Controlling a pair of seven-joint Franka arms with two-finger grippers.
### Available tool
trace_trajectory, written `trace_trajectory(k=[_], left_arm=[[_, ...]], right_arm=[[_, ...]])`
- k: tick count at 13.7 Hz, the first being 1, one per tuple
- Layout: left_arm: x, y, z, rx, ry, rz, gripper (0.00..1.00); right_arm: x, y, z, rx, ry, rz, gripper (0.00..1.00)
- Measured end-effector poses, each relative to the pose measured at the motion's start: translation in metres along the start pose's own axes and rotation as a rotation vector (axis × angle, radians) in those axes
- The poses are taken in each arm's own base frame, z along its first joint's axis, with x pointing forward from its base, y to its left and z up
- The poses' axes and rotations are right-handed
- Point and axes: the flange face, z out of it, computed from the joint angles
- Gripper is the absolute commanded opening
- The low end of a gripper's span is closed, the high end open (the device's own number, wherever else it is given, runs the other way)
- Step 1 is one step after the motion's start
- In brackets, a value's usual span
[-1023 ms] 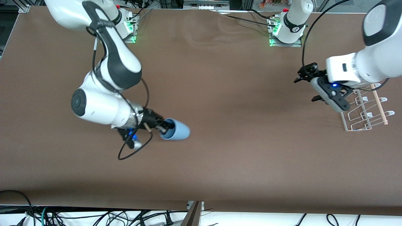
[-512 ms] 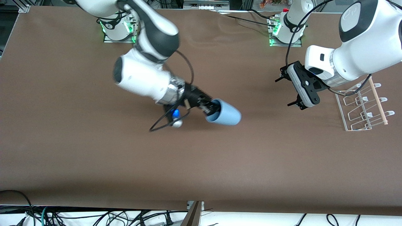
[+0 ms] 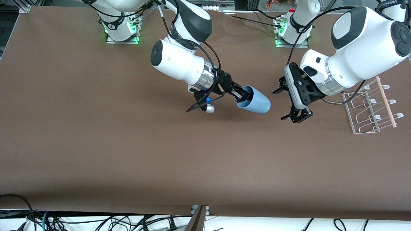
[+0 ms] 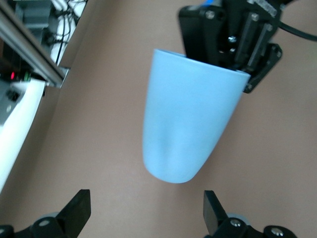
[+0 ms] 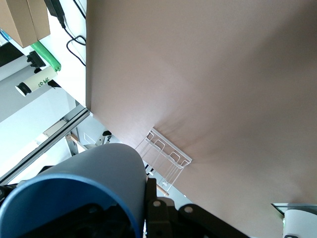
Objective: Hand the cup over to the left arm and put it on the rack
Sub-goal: 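Lift the cup with the right gripper while the left gripper approaches, then close the left gripper on the cup rim beside the right gripper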
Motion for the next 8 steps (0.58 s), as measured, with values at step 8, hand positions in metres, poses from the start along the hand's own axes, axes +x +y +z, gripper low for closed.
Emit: trace_trajectory(k=[8], left_arm=[[0.048,0.031,0.035,0.036,0.035,0.206,1.0]], right_arm=[[0.003,-0.003,-0.003,0.007,0.004,0.0,0.0]])
